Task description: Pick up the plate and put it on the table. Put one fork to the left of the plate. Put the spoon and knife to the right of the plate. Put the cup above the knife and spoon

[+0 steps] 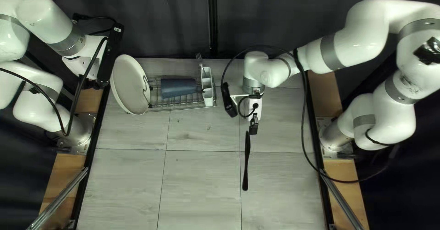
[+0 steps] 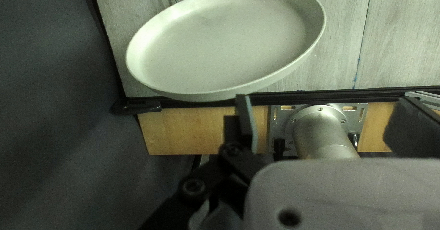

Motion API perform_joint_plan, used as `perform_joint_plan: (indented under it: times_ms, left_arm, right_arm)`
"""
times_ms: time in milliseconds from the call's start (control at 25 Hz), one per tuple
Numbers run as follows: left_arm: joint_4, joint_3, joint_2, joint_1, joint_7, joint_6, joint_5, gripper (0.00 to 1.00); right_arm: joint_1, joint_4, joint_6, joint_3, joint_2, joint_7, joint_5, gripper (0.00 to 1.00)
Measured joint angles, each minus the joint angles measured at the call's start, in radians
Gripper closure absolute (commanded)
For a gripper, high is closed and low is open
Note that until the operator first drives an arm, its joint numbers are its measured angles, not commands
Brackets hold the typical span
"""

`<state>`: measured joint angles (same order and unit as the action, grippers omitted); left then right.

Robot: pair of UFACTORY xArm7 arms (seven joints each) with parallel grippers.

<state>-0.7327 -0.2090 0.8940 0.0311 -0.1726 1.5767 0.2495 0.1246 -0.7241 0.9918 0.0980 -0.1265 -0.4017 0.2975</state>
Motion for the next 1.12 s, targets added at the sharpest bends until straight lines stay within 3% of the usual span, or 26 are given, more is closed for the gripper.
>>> perform_joint_plan:
  times_ms: [320,680,1120]
  left_arm:
    - [0.000,0.000,0.000,0.000,0.000,0.000,0.000,0.00]
    - [0.000,0.000,0.000,0.000,0.000,0.000,0.000,0.00]
    - [0.000,0.000,0.000,0.000,0.000,0.000,0.000,0.00]
  right_arm:
    - [0.005,-0.190,0.096,-0.107,-0.022,0.386,-0.262,0.00]
    - [0.002,-0.239,0.111,-0.129,0.012,0.450,-0.324,0.00]
    - [0.015,-0.283,-0.142,-0.119,0.150,0.478,-0.512,0.00]
